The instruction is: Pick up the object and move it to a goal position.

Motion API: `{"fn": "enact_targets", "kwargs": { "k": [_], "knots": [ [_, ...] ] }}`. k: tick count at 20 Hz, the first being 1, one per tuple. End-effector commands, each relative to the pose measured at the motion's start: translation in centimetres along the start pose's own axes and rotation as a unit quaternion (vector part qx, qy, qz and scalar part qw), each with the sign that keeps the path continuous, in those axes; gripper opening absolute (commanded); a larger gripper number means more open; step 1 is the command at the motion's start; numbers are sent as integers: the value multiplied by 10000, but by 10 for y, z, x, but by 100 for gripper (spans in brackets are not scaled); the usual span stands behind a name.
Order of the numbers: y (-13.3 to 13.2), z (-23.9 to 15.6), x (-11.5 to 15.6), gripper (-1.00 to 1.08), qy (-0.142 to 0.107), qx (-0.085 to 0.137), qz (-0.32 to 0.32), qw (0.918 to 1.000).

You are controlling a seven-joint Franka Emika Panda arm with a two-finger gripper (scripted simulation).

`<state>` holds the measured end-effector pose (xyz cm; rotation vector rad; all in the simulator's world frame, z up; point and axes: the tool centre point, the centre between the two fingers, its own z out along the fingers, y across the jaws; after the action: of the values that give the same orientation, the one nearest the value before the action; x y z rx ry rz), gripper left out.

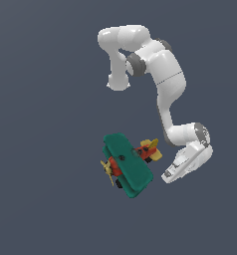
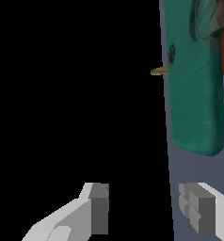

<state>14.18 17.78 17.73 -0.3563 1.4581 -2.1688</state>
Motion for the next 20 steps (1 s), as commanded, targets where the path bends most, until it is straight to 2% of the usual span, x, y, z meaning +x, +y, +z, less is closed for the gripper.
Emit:
{"fn": "enact_targets", "kwargs": {
  "k": [1,10,20],
  "knots": [
    [17,2,5,28,26,-57,-226,9997],
    [55,6,20,28,97,-198,-716,9972],
    [63,8,23,28,116,-235,-828,9962]
  ]
}}
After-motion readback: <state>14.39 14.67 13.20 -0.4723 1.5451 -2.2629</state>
